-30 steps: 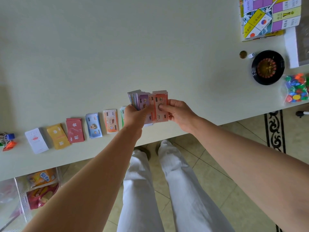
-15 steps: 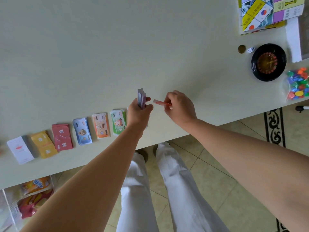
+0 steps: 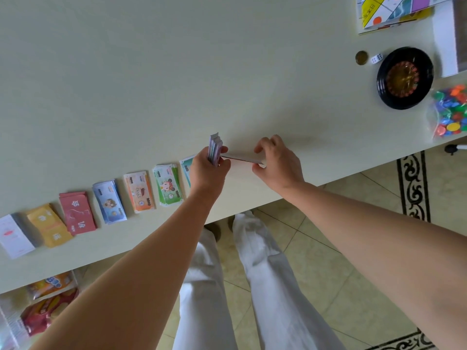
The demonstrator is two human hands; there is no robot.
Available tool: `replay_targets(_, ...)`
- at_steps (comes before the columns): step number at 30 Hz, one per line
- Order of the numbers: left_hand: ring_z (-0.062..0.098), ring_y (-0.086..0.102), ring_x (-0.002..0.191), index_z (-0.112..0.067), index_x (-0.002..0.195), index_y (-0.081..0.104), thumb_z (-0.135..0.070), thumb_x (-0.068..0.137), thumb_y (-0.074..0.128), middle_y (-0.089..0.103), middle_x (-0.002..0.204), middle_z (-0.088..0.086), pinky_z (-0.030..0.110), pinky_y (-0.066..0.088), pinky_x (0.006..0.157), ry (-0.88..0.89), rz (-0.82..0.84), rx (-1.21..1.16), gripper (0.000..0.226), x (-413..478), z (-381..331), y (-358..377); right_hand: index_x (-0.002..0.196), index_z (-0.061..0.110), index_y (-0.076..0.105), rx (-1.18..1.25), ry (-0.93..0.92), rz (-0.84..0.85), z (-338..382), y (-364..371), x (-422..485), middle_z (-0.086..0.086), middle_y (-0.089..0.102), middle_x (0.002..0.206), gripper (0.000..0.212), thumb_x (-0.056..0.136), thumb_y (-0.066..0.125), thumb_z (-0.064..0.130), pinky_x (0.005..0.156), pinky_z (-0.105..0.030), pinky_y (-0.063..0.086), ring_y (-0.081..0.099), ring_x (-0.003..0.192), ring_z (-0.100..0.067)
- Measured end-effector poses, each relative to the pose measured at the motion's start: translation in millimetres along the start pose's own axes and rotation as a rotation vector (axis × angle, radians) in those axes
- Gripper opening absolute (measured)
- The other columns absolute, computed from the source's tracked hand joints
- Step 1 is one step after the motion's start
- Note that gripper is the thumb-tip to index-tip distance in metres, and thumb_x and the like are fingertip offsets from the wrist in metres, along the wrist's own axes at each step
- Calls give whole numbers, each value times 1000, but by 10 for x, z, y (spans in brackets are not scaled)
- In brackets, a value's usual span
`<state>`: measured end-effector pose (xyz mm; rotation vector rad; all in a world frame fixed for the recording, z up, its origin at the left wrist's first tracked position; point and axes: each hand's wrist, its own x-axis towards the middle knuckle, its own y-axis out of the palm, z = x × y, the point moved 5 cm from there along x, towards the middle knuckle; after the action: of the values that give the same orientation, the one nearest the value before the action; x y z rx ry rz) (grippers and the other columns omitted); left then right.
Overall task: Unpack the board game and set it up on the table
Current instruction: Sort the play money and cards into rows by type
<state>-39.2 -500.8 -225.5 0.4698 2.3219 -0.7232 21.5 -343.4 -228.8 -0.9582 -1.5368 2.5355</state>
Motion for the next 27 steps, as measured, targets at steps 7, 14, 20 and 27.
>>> replay_targets(7,11,43,51,-26,94,67,-7,83,62,55,65,-6,29,40,61,-41,28,-6,23,44,0,130,101,15,58,73,-8,9,114,68,26,-4,52,99,16,86,62,18,62,-26,36,59,75,-24)
replay_targets(14,11,44,51,-21,101,65,-3,84,57,54,65,-5,20,39,47,-68,-112,-121,26,14,-62,-23,107,8,62,224,12,110,37,148,67,-9,63,102,20,93,56,20,67,-30,45,61,87,-25)
replay_targets(20,11,46,52,-15,75,57,-11,84,69,55,63,3,20,39,46,-294,-31,-348,16,-90,-84,5,86,1,59,795,206,432,215,191,-39,-11,54,78,24,94,57,24,59,-28,35,43,62,-17)
replay_targets(27,17,50,61,-17,71,57,-13,79,75,58,65,0,27,45,58,-269,-74,-201,20,-57,-10,-139,103,12,60,726,326,381,208,251,-46,1,65,95,39,85,66,46,72,-27,48,60,84,-13)
